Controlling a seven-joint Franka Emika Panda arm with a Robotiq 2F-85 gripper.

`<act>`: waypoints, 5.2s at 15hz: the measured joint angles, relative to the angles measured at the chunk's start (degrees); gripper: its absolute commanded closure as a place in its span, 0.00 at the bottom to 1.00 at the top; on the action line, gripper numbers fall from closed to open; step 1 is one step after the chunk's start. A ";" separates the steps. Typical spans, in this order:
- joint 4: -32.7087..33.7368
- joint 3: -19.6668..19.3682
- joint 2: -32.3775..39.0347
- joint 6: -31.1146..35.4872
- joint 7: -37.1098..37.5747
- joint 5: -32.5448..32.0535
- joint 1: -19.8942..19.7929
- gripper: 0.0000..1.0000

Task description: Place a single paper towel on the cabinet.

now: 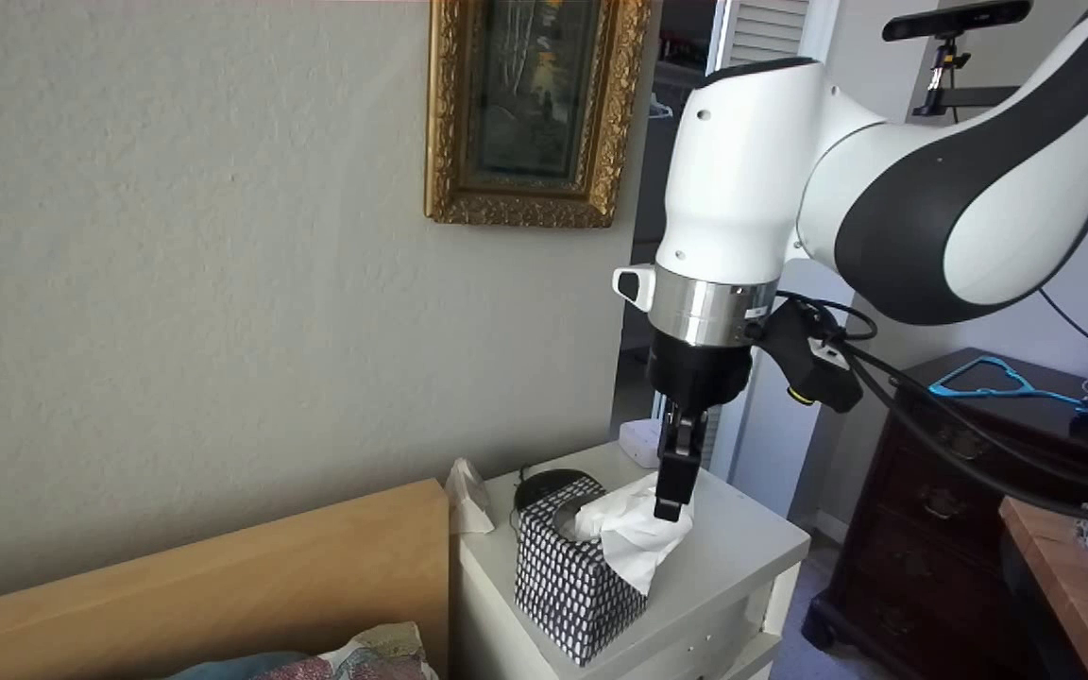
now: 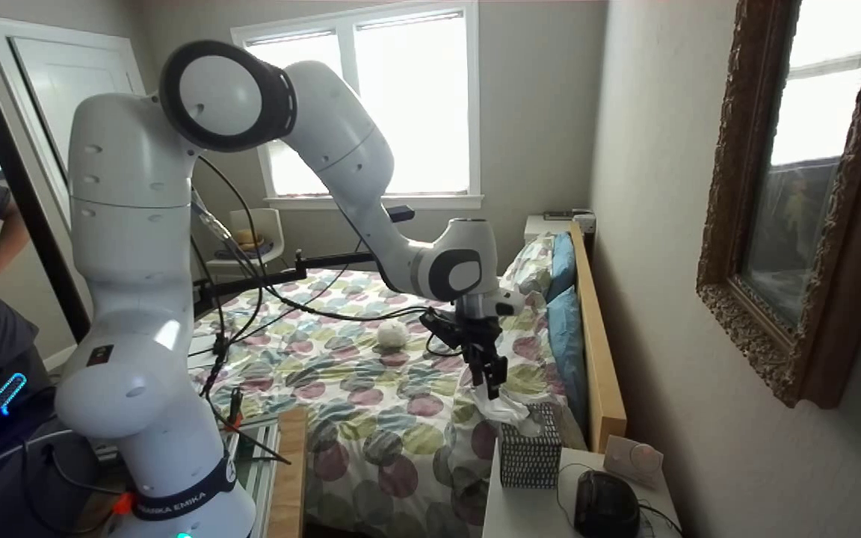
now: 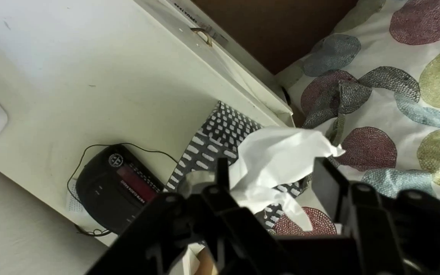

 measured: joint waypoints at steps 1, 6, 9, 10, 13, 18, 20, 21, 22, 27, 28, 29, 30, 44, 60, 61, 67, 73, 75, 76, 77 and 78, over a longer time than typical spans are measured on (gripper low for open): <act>0.54 -0.30 0.35 0.00 -0.02 0.00 0.12 0.78; 2.35 -1.50 1.14 0.00 -0.04 0.00 0.65 1.00; 2.47 -2.01 1.15 0.00 -0.04 0.00 0.80 1.00; 2.47 -2.21 1.15 0.00 -0.04 0.00 0.80 1.00; 2.47 -2.98 0.73 0.00 -0.04 0.00 0.74 1.00; 2.61 -3.70 -3.98 -0.05 -0.04 0.01 0.40 1.00; 2.74 -3.70 -6.54 -0.12 -0.04 0.01 0.28 1.00; 2.91 -3.70 -7.76 -0.13 -0.04 0.01 0.16 1.00; 3.13 -3.69 -8.85 -0.14 -0.04 0.01 -0.02 1.00; 4.28 -3.70 -13.53 -0.26 0.24 -0.08 -2.09 1.00; 4.37 -3.73 -14.19 -0.41 0.61 -0.58 -2.71 1.00; 4.49 -3.81 -14.74 -0.94 1.57 -1.98 -3.44 1.00; 4.58 -3.92 -15.18 -1.83 3.31 -4.20 -4.25 1.00; 4.60 -4.85 -15.18 -11.47 14.69 -14.39 -9.18 1.00; 19.38 -13.17 8.38 -11.31 37.46 -14.75 -9.40 1.00; 20.56 -13.75 10.04 -11.32 38.94 -14.64 -9.18 1.00; 26.41 -14.36 18.16 -13.53 44.97 -8.06 -6.65 1.00; 34.87 -12.48 24.55 -19.67 44.23 3.16 -5.57 1.00; 37.46 -11.74 25.43 -20.74 43.06 7.32 -6.03 1.00; 38.53 -11.51 25.60 -21.11 42.54 9.21 -6.33 1.00; 39.42 -11.44 25.67 -21.32 42.27 10.59 -6.59 1.00; 40.23 -11.43 25.70 -21.36 42.17 11.47 -6.83 1.00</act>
